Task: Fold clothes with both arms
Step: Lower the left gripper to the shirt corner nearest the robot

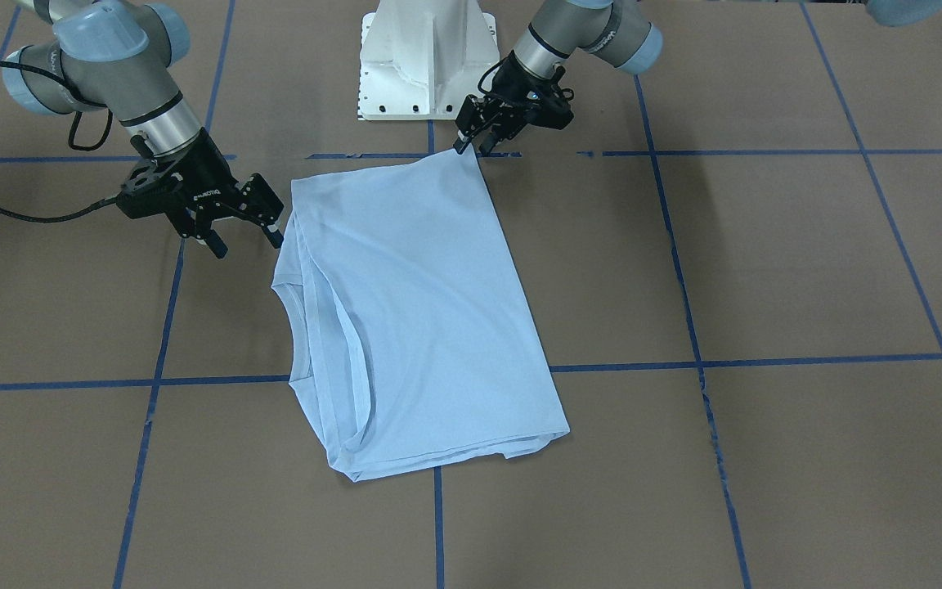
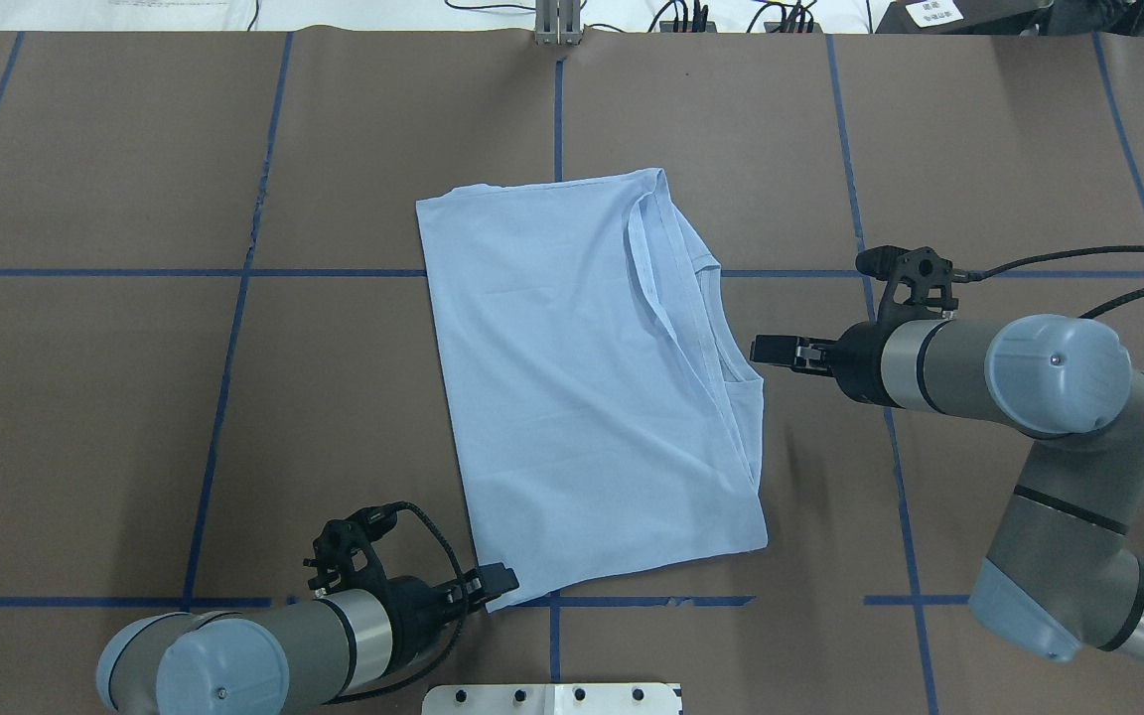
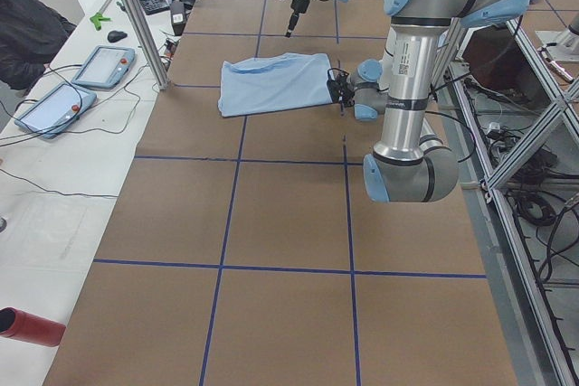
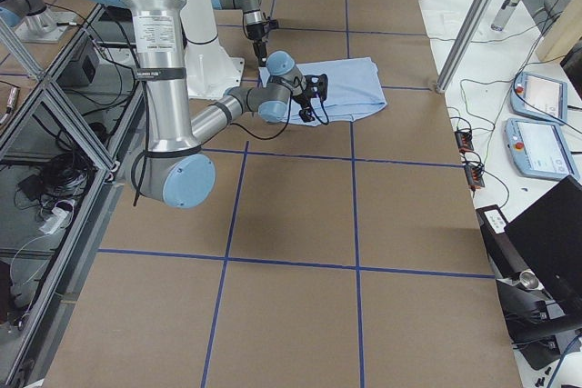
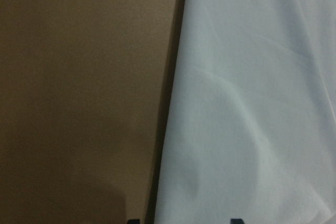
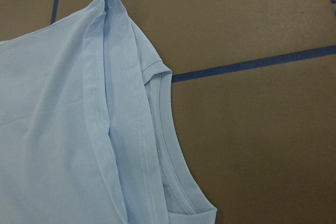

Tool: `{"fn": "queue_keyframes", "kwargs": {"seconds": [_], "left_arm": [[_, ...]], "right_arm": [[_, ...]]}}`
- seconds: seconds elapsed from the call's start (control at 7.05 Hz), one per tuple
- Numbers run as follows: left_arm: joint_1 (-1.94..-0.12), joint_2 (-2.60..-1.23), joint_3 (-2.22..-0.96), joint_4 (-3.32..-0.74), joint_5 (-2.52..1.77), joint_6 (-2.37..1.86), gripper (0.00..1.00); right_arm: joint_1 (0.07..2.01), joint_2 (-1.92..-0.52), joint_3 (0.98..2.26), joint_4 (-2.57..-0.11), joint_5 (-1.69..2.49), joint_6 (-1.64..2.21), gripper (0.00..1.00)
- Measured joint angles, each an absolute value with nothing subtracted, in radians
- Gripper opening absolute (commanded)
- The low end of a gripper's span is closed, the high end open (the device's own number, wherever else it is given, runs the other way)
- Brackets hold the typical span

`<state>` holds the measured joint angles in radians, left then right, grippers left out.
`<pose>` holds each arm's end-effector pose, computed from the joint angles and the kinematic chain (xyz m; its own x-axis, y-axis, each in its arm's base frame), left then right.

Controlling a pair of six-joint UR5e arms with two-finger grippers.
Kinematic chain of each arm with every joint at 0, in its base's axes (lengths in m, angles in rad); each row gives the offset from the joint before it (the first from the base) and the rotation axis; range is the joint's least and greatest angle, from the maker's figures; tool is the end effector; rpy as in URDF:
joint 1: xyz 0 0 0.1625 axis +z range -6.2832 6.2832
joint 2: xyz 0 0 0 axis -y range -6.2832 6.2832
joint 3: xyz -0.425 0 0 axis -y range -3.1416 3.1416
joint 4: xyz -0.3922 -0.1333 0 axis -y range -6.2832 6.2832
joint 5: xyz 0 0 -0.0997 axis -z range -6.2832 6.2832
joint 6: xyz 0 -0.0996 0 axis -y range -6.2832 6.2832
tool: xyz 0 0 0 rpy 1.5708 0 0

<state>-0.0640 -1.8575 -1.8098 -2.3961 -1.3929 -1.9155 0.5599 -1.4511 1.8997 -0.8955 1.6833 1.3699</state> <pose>0.5660 -0.1875 0.2974 0.1253 -0.3413 -0.9316 0.2950 0.9093 -0.2935 -0.3897 -0.3884 0.3672 0.4470 0.0462 0.8933 -0.3600 0.9235 0.1324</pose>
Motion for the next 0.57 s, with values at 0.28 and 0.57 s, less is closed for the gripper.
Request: {"fn": "queue_keyframes", "kwargs": {"seconds": [0.28,0.57], "left_arm": [[-0.053,-1.863,-1.804,-2.396,-1.393,-1.926,0.61],[-0.051,-1.867,-1.802,-2.396,-1.392,-1.929,0.48]], "right_arm": [[0.56,-1.451,1.898,-0.896,1.683,1.37,1.0],[0.56,-1.45,1.898,-0.896,1.683,1.37,1.0]]}}
